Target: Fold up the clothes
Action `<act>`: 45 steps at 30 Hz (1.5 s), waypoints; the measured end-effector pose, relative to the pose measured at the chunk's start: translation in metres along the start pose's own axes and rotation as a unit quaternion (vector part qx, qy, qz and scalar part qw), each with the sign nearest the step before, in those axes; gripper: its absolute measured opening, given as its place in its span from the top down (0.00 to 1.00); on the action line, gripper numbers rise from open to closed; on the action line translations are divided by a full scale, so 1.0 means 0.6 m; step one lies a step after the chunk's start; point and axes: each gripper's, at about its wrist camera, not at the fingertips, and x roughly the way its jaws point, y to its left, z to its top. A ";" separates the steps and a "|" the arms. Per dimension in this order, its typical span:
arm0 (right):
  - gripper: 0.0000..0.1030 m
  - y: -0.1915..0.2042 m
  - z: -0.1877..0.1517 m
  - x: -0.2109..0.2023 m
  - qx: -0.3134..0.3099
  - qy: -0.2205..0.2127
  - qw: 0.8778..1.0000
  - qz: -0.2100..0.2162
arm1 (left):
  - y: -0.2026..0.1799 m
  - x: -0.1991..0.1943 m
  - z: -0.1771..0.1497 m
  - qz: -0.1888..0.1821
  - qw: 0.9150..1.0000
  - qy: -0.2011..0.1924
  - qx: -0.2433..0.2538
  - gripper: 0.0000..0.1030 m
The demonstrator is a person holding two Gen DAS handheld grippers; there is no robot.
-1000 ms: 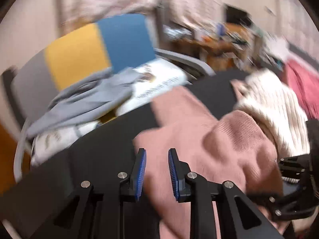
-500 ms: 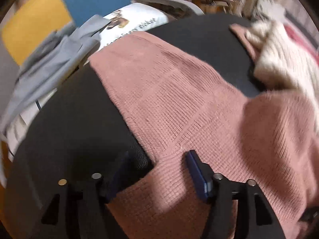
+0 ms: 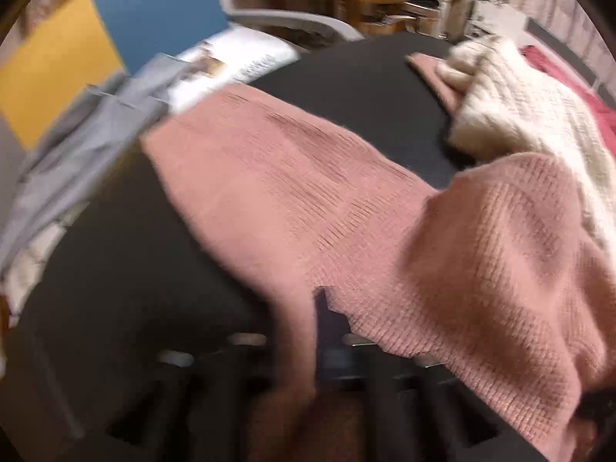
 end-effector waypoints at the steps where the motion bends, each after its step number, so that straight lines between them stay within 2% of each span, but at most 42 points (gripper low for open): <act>1: 0.72 0.003 0.002 -0.003 0.002 -0.007 1.000 -0.005 | -0.004 -0.018 -0.003 -0.001 1.000 -0.015 0.002 0.94; 5: 0.76 -0.003 0.024 -0.028 0.032 -0.031 0.999 0.004 | 0.012 -0.113 -0.016 -0.012 0.996 -0.091 -0.019 0.94; 8: 0.78 -0.005 0.046 -0.055 0.052 -0.058 0.997 0.019 | 0.046 -0.215 -0.041 -0.033 0.986 -0.147 -0.065 0.94; 11: 0.80 0.015 0.075 -0.075 0.044 -0.084 0.995 0.027 | 0.104 -0.303 -0.075 -0.054 0.971 -0.205 -0.110 0.94; 14: 0.82 0.044 0.106 -0.101 0.022 -0.111 0.993 0.035 | 0.150 -0.399 -0.132 -0.074 0.950 -0.268 -0.144 0.94; 18: 0.84 0.094 0.151 -0.118 -0.015 -0.134 0.989 0.052 | 0.180 -0.491 -0.195 -0.066 0.929 -0.318 -0.177 0.93; 22: 0.84 0.167 0.193 -0.101 -0.065 -0.145 0.985 0.060 | 0.206 -0.532 -0.248 -0.026 0.920 -0.335 -0.203 0.93; 25: 0.84 0.226 0.222 -0.064 -0.100 -0.141 0.983 0.056 | 0.246 -0.535 -0.284 0.010 0.912 -0.331 -0.244 0.93; 29: 0.84 0.263 0.260 0.044 -0.108 -0.101 0.988 0.039 | 0.308 -0.514 -0.335 0.079 0.902 -0.305 -0.295 0.93; 31: 0.84 0.270 0.267 0.100 -0.102 -0.070 0.992 0.039 | 0.330 -0.479 -0.347 0.093 0.907 -0.281 -0.299 0.93; 34: 0.84 0.278 0.263 0.201 -0.103 -0.020 0.994 0.014 | 0.372 -0.396 -0.373 0.097 0.912 -0.226 -0.329 0.93; 37: 0.82 0.268 0.250 0.283 -0.082 0.028 0.996 0.006 | 0.410 -0.304 -0.397 0.119 0.908 -0.171 -0.363 0.93; 39: 0.75 0.264 0.238 0.316 -0.085 0.062 0.994 0.005 | 0.413 -0.259 -0.406 0.115 0.907 -0.147 -0.377 0.92; 40: 0.74 0.264 0.236 0.320 -0.088 0.070 0.994 0.011 | 0.414 -0.237 -0.410 0.112 0.907 -0.135 -0.384 0.92; 42: 0.67 0.250 0.240 0.281 -0.078 0.053 0.995 0.029 | 0.412 -0.214 -0.426 0.100 0.906 -0.121 -0.393 0.90; 44: 0.53 0.218 0.247 0.217 -0.050 0.019 0.997 0.047 | 0.409 -0.195 -0.442 0.087 0.905 -0.111 -0.402 0.89; 45: 0.41 0.199 0.247 0.182 -0.037 0.000 0.998 0.050 | 0.406 -0.197 -0.454 0.073 0.900 -0.119 -0.412 0.86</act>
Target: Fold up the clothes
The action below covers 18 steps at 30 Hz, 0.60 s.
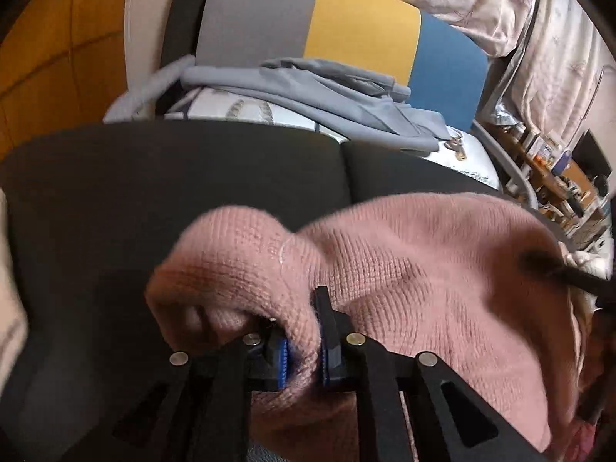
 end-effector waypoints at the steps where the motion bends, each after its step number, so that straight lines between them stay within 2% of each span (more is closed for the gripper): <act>1: 0.36 -0.018 -0.004 -0.041 0.007 -0.018 1.000 -0.005 | 0.008 -0.010 -0.010 -0.020 1.000 -0.007 -0.018 0.84; 4: 0.36 -0.069 -0.034 -0.137 0.009 -0.036 0.998 -0.057 | 0.028 -0.036 -0.038 -0.073 0.994 -0.032 -0.074 0.82; 6: 0.36 -0.113 -0.072 -0.185 0.024 -0.028 0.994 -0.100 | 0.040 -0.046 -0.063 -0.103 0.987 -0.047 -0.113 0.82; 9: 0.39 -0.154 -0.123 -0.211 0.038 0.002 0.989 -0.142 | 0.045 -0.051 -0.094 -0.140 0.977 -0.055 -0.150 0.81; 12: 0.42 -0.168 -0.154 -0.195 0.039 0.031 0.986 -0.161 | 0.028 -0.046 -0.100 -0.133 0.980 -0.047 -0.141 0.80; 15: 0.42 -0.164 -0.162 -0.158 0.021 0.049 0.982 -0.179 | 0.011 -0.047 -0.100 -0.113 0.986 -0.045 -0.118 0.80; 18: 0.42 -0.157 -0.166 -0.116 -0.003 0.067 0.976 -0.205 | 0.009 -0.050 -0.098 -0.104 0.987 -0.040 -0.119 0.80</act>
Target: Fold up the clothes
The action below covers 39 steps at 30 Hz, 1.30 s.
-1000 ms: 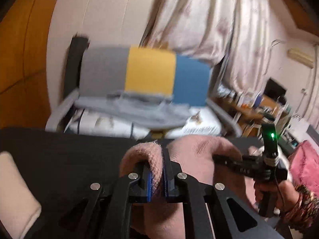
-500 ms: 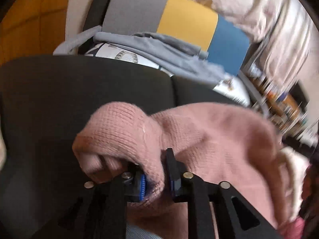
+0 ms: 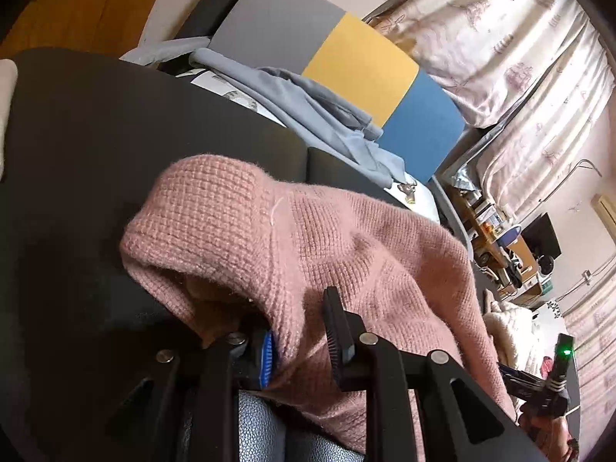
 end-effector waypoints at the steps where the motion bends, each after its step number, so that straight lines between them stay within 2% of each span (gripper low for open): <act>1: 0.46 0.006 0.001 0.010 -0.007 0.004 1.000 -0.006 | -0.001 -0.001 0.001 0.003 1.000 0.001 -0.001 0.80; 3: 0.55 0.037 0.008 0.022 -0.053 -0.016 0.997 -0.050 | -0.002 -0.003 0.001 0.009 1.000 0.002 -0.001 0.80; 4: 0.63 0.048 0.015 0.027 -0.067 -0.023 0.996 -0.058 | -0.003 -0.003 0.000 0.013 1.000 0.001 0.002 0.80; 6: 0.72 0.063 0.031 0.036 -0.086 -0.035 0.994 -0.063 | -0.006 -0.001 0.000 0.023 1.000 0.001 0.009 0.80; 8: 0.75 0.064 0.054 0.047 -0.083 -0.047 0.994 -0.047 | -0.005 -0.001 -0.002 0.029 0.999 0.001 0.013 0.80; 13: 0.80 0.058 0.109 0.060 -0.029 -0.048 0.998 0.008 | -0.005 0.008 0.007 0.037 0.999 0.008 0.014 0.80; 15: 0.82 0.103 0.123 0.068 -0.057 -0.055 0.996 0.030 | -0.008 0.012 0.013 0.045 0.999 0.010 0.023 0.80; 18: 0.82 0.163 0.127 0.084 -0.108 -0.060 0.992 0.029 | -0.008 0.018 0.018 0.051 0.998 0.014 0.029 0.80; 20: 0.79 0.173 0.130 0.091 -0.123 -0.058 0.990 0.029 | -0.007 0.020 0.021 0.055 0.998 0.017 0.031 0.80; 21: 0.75 0.171 0.132 0.090 -0.125 -0.054 0.990 0.037 | -0.006 0.020 0.024 0.054 0.998 0.019 0.031 0.80; 23: 0.72 0.148 0.131 0.065 -0.113 -0.063 0.990 0.063 | -0.003 0.014 0.031 0.054 0.998 0.024 0.032 0.80; 24: 0.68 0.130 0.130 0.043 -0.100 -0.076 0.989 0.078 | -0.002 0.011 0.034 0.054 0.998 0.026 0.033 0.80; 25: 0.56 0.111 0.124 0.023 -0.085 -0.087 0.988 0.092 | -0.001 0.002 0.037 0.052 0.998 0.024 0.031 0.80; 27: 0.42 0.061 0.097 -0.025 -0.058 -0.105 0.989 0.087 | 0.000 -0.025 0.037 0.042 0.999 0.011 0.029 0.80; 28: 0.42 0.038 0.081 -0.043 -0.049 -0.109 0.990 0.076 | -0.002 -0.042 0.032 0.039 0.999 0.002 0.032 0.80; 31: 0.42 -0.003 0.031 -0.063 -0.052 -0.078 0.994 0.059 | -0.010 -0.088 0.003 0.011 0.999 -0.023 0.047 0.80; 33: 0.42 0.006 -0.001 -0.064 -0.063 -0.052 0.992 0.096 | -0.024 -0.100 -0.020 -0.022 0.998 -0.020 0.058 0.78; 35: 0.41 0.025 -0.018 -0.057 -0.073 -0.037 0.988 0.129 | -0.048 -0.091 -0.041 -0.058 0.996 -0.005 0.073 0.78; 37: 0.33 0.049 -0.024 -0.041 -0.078 -0.027 0.987 0.135 | -0.086 -0.060 -0.065 -0.093 0.991 0.031 0.091 0.78; 38: 0.33 0.066 -0.022 -0.028 -0.080 -0.020 0.988 0.127 | -0.103 -0.045 -0.075 -0.099 0.989 0.045 0.104 0.78; 39: 0.38 0.086 -0.018 -0.014 -0.083 -0.014 0.989 0.122 | -0.124 -0.024 -0.087 -0.084 0.986 0.060 0.130 0.75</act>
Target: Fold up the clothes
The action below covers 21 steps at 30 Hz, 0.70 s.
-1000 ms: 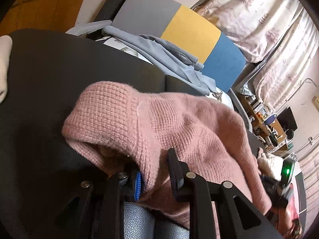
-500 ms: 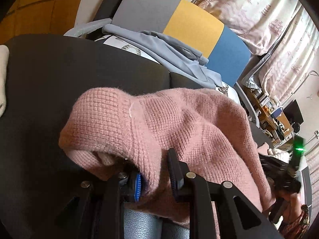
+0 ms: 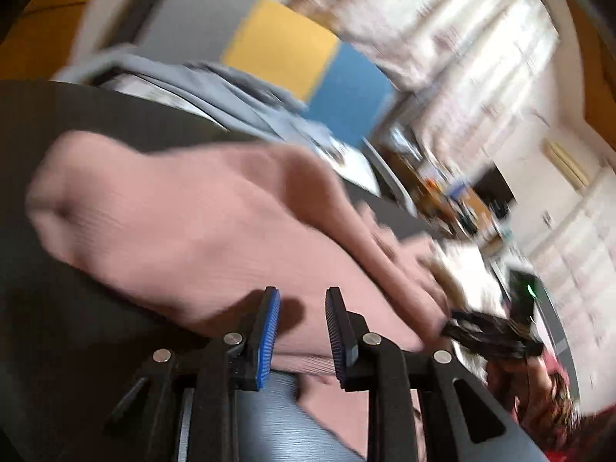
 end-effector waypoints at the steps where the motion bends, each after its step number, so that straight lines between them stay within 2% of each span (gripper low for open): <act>1: 0.51 0.014 0.007 0.013 -0.006 -0.001 1.000 -0.002 | -0.014 0.023 -0.001 0.027 0.999 0.013 0.020 0.75; 3: 0.59 0.039 0.018 0.028 -0.019 -0.007 1.000 -0.009 | -0.027 0.058 0.001 0.082 0.995 0.020 0.046 0.75; 4: 0.67 0.053 0.025 0.032 -0.027 -0.011 1.000 -0.012 | -0.028 0.073 0.005 0.107 0.993 0.016 0.056 0.75; 6: 0.76 0.070 0.039 0.033 -0.031 -0.018 0.999 -0.002 | -0.014 0.079 0.020 0.121 0.991 0.012 0.055 0.77; 7: 0.78 0.076 0.045 0.033 -0.026 -0.019 0.999 0.009 | -0.005 0.081 0.029 0.124 0.991 0.011 0.053 0.86; 9: 0.79 0.094 0.061 0.042 -0.017 -0.018 0.999 0.034 | 0.018 0.076 0.048 0.146 0.988 0.017 0.047 0.93; 13: 0.79 0.140 0.080 0.066 -0.029 -0.014 0.998 0.057 | 0.072 0.058 0.061 0.179 0.982 0.042 0.037 0.95; 16: 0.78 0.171 0.080 0.080 -0.054 -0.020 0.997 0.050 | 0.096 0.047 0.041 0.174 0.983 0.049 0.034 0.95; 18: 0.72 0.176 0.080 0.081 -0.059 -0.029 0.997 0.042 | 0.091 0.042 0.030 0.176 0.983 0.043 0.045 0.95; 20: 0.69 0.142 0.070 0.053 -0.028 -0.038 0.997 0.056 | 0.075 0.032 0.024 0.173 0.983 0.025 0.051 0.96; 21: 0.65 0.121 0.061 0.032 -0.015 -0.049 0.997 0.057 | 0.065 0.024 0.022 0.159 0.986 0.011 0.050 0.96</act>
